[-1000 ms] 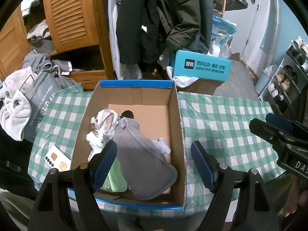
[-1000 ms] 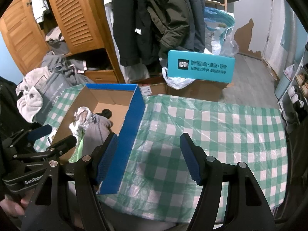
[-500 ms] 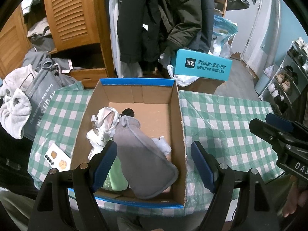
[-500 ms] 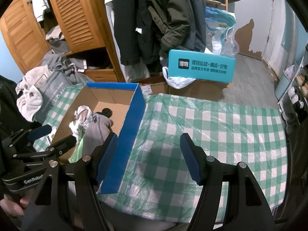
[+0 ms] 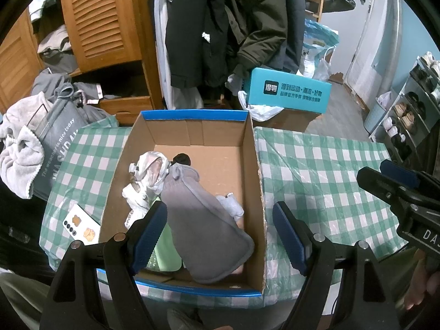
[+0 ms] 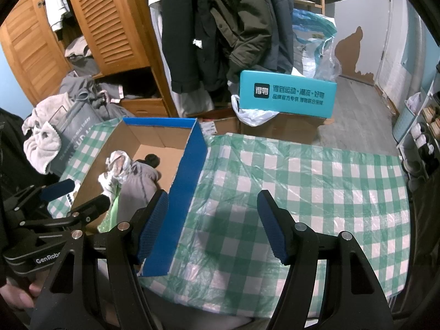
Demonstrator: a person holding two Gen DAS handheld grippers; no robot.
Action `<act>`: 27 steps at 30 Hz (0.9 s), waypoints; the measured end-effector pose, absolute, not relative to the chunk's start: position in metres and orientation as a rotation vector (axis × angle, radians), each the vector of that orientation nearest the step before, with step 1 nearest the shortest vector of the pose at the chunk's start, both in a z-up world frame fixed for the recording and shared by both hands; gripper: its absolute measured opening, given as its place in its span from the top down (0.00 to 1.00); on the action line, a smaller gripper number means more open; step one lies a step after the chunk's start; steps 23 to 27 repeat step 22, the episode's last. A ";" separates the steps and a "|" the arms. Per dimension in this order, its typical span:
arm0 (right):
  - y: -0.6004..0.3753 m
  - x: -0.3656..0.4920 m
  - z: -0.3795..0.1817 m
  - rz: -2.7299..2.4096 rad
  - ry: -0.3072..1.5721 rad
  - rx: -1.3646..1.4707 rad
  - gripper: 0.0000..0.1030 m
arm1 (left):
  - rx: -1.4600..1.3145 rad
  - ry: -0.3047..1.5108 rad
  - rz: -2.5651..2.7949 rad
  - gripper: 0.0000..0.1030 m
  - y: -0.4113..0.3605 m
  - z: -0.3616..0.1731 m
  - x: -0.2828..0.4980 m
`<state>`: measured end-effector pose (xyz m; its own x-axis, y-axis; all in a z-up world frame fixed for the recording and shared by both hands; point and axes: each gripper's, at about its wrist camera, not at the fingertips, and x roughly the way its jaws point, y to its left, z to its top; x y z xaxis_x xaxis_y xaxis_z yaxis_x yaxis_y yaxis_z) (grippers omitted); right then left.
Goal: Organize soft objects
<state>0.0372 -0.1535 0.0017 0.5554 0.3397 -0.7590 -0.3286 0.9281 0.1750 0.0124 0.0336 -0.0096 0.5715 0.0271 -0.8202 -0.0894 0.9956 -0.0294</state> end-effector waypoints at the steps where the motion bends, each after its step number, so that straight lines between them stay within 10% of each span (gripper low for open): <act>1: -0.153 0.037 0.002 0.395 0.900 0.013 0.36 | -0.070 0.961 0.068 0.22 0.034 -0.010 0.012; 27: -0.154 0.037 0.002 0.395 0.899 0.013 0.36 | -0.055 0.951 0.062 0.22 0.025 -0.013 0.004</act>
